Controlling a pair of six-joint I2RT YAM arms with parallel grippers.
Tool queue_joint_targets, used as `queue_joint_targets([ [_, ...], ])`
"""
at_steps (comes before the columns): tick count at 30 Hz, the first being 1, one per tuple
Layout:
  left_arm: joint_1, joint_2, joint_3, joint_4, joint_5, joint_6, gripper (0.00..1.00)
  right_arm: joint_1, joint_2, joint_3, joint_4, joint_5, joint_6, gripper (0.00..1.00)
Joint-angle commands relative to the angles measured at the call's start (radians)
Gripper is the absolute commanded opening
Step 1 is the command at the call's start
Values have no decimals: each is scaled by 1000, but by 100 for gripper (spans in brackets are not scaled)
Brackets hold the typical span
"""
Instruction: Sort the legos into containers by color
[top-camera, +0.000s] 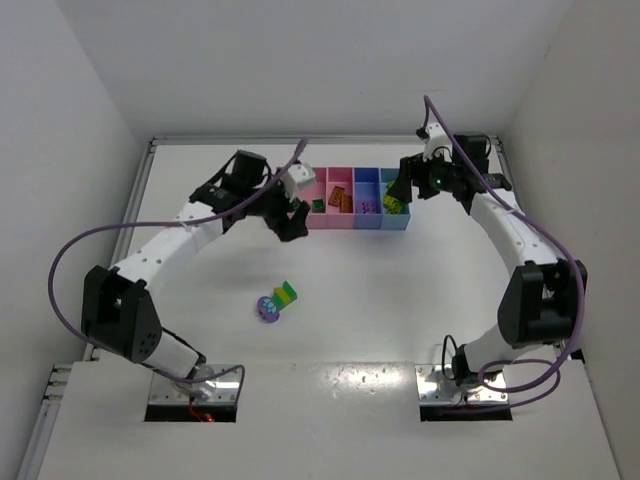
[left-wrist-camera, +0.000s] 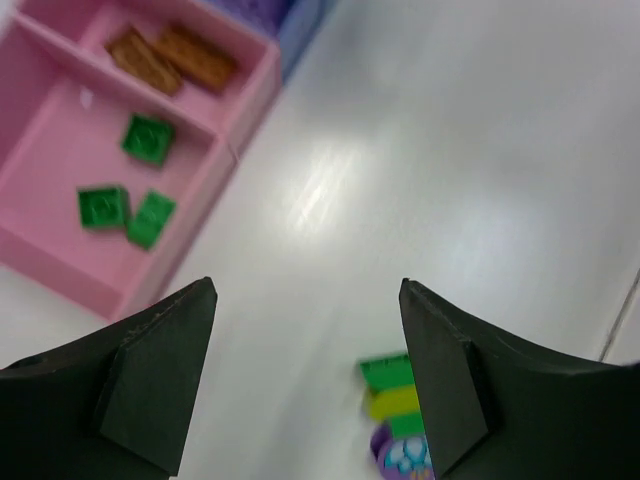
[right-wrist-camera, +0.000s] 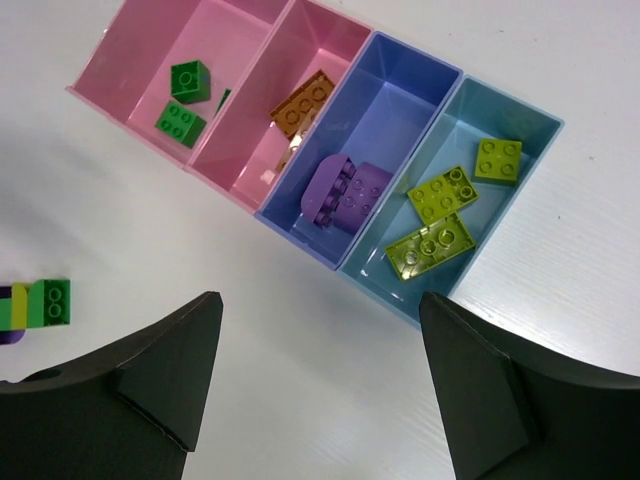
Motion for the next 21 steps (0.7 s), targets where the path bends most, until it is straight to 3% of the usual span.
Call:
queue_joint_targets([
  [1, -18, -68, -105, -227, -78, 237, 80, 7, -48, -11, 12, -40, -17, 80],
  [11, -168, -78, -312, -278, -242, 112, 84, 7, -87, -31, -7, -58, -35, 80],
  [21, -224, 19, -333, -288, -354, 12, 84, -2, -125, -60, -27, -58, -54, 80],
])
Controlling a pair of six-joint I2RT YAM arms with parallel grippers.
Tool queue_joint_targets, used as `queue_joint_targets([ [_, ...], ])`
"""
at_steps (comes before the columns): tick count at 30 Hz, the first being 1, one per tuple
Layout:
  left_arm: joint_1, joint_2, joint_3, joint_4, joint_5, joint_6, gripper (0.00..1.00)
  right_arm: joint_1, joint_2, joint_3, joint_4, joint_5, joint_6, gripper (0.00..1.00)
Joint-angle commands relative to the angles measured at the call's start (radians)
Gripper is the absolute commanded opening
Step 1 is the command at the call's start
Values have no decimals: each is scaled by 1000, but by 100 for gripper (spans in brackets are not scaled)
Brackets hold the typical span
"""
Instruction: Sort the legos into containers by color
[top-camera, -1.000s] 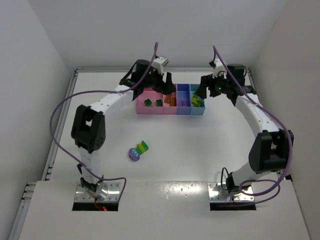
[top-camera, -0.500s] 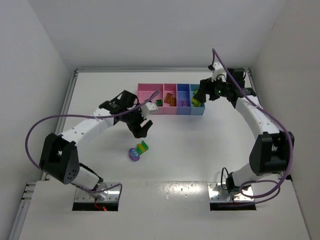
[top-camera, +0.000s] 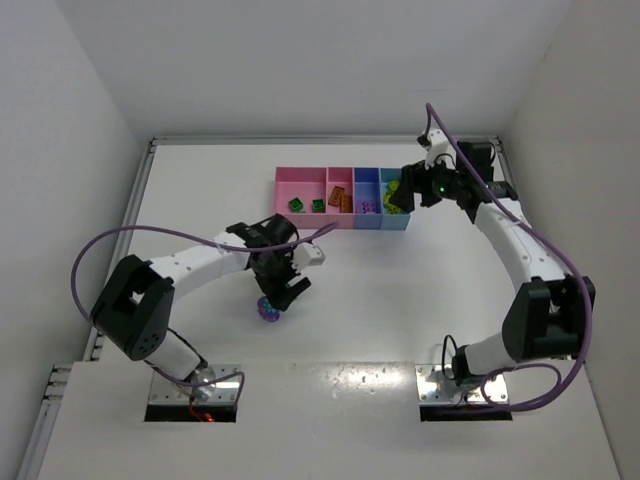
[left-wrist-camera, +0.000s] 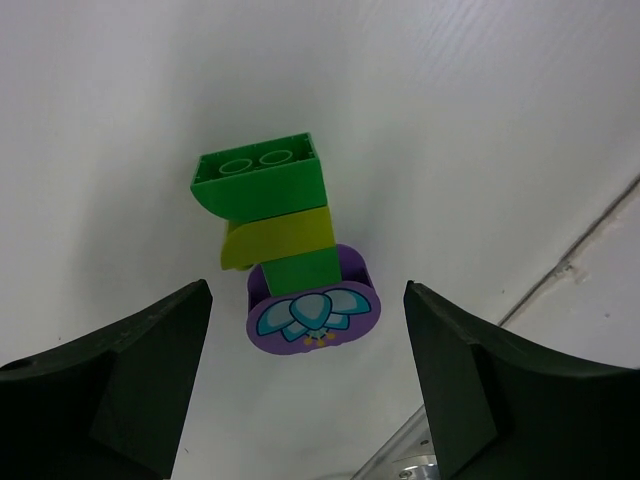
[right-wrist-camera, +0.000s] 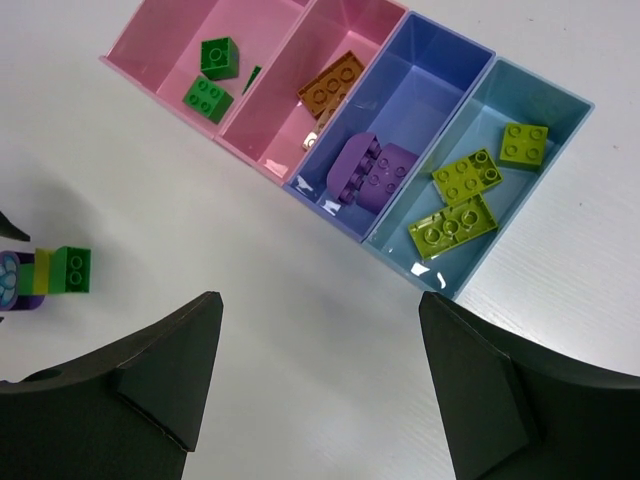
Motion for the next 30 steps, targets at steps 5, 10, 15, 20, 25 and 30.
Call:
queue_joint_targets([
  [5, -12, 73, 13, -3, -70, -84, 81, -1, -61, -20, 10, -18, -38, 80],
  [10, -12, 94, 13, -3, -61, -96, 73, -1, -70, -20, 1, -18, -47, 80],
  [15, -31, 117, 13, 15, -61, -105, 65, -1, -70, -20, 1, -8, -56, 80],
  [20, -50, 146, -8, 54, -86, -105, 64, -1, -61, -20, 1, -8, -56, 80],
  [25, -50, 180, 13, 45, -86, -105, 50, -1, -61, -20, 1, -8, -56, 80],
  [30, -50, 206, 36, 45, -76, -105, 33, -1, -61, -20, 1, -8, -56, 80],
])
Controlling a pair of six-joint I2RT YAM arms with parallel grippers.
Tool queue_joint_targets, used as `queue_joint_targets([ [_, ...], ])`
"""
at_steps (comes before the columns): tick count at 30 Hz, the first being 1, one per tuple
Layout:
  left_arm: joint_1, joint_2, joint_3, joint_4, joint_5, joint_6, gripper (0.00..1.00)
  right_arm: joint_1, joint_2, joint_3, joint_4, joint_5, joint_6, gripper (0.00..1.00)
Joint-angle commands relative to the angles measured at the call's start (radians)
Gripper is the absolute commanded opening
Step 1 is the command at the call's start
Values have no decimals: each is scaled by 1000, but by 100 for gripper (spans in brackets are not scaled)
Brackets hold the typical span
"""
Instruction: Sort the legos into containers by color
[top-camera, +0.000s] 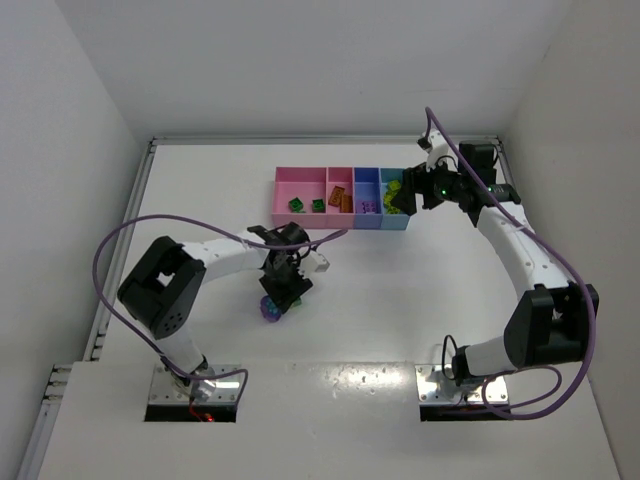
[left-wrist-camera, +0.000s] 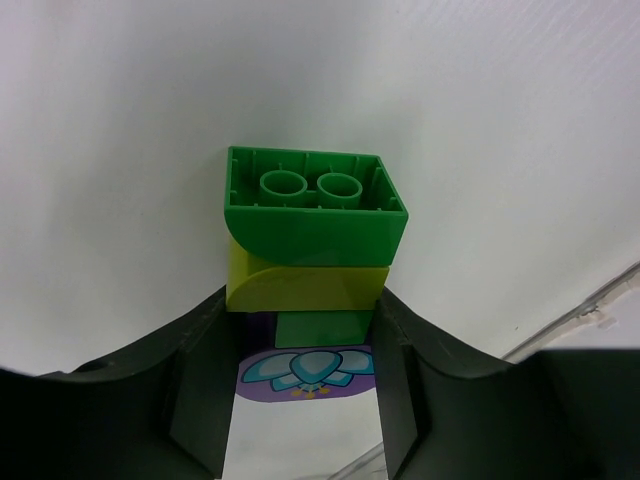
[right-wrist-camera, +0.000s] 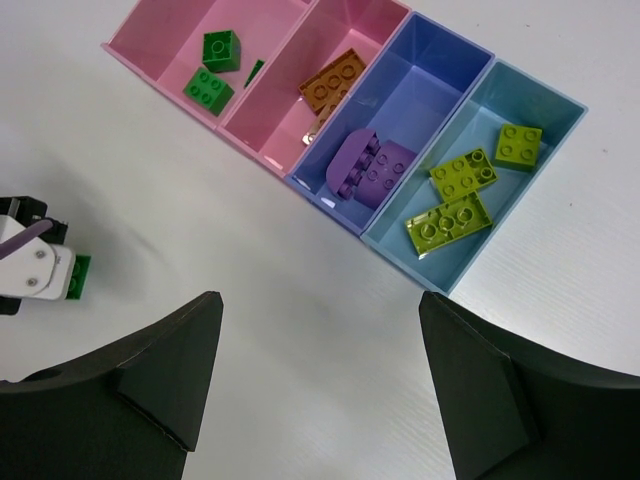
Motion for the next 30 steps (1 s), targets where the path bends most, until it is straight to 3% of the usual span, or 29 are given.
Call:
queue_joint_targets([
  [1, -10, 39, 23, 23, -2, -6, 25, -1, -23, -3, 16, -9, -14, 80],
  [4, -10, 20, 51, 63, 23, 4, 14, -1, -23, -12, 25, -9, -5, 80],
  [7, -1, -45, 72, 115, 64, 4, 13, -1, -13, -12, 34, -46, 38, 80],
  [13, 17, -167, 62, 301, 165, -25, 13, -10, 25, -60, 106, -381, 213, 80],
  [19, 17, -233, 82, 407, 176, -100, 13, 8, 69, -142, 349, -579, 518, 79],
  [30, 17, -244, 144, 448, 167, -158, 13, 96, 158, -90, 361, -623, 566, 75],
])
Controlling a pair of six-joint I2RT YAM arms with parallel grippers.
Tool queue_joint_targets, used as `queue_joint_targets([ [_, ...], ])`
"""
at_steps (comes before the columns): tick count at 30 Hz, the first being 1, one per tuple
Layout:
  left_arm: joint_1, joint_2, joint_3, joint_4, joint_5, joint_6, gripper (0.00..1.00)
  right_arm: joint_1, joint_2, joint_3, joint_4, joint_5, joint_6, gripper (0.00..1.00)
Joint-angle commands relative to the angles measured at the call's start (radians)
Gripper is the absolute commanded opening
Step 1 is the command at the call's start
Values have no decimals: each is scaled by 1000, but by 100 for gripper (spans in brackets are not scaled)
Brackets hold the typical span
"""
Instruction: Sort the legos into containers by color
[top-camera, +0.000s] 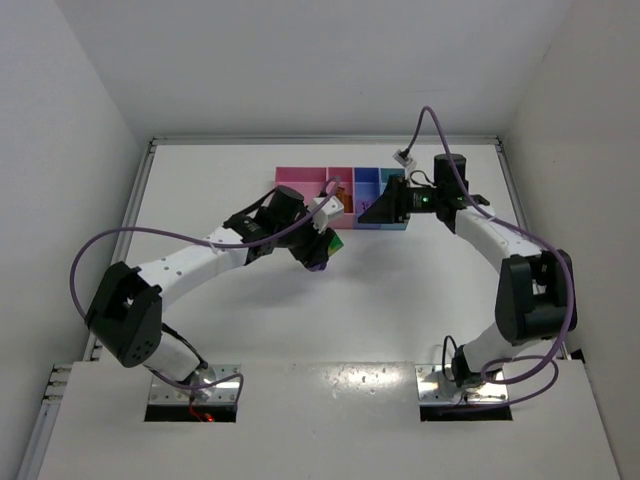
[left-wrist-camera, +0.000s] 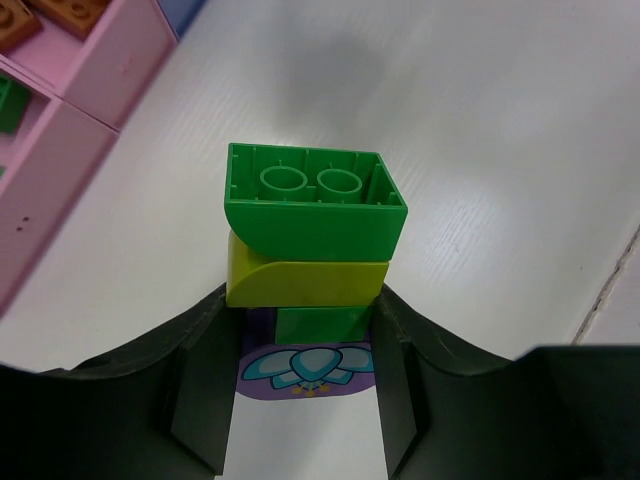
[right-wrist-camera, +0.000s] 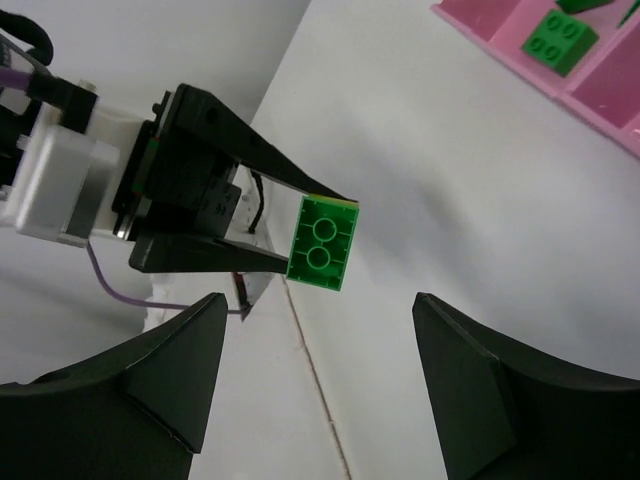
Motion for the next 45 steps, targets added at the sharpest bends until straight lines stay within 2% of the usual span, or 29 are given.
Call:
queue_joint_targets([
  [1, 7, -37, 72, 65, 13, -30, 13, 32, 13, 47, 36, -48, 11, 75],
  [8, 7, -26, 117, 65, 32, -49, 13, 97, 33, 47, 17, -18, -20, 75],
  [23, 7, 2, 135, 65, 42, -58, 13, 143, 100, 139, 17, -18, -29, 75],
  [29, 7, 11, 145, 65, 42, -58, 13, 170, 109, 149, -39, -18, -97, 52],
  [30, 7, 11, 145, 65, 42, -58, 13, 170, 109, 149, -40, -18, -106, 41],
  [32, 7, 11, 145, 65, 31, -58, 13, 170, 109, 149, -50, -18, -106, 28],
  [33, 7, 11, 134, 65, 22, -58, 13, 170, 119, 149, -50, -18, -115, 15],
  [36, 7, -14, 108, 65, 2, -47, 11, 149, 119, 176, -41, -18, -115, 1],
  [42, 32, -110, 16, 19, -44, 5, 7, 84, 201, 365, 6, 53, -95, 0],
  [45, 63, -156, -24, -4, -44, 14, 7, 75, 307, 507, 16, 75, -66, 0],
])
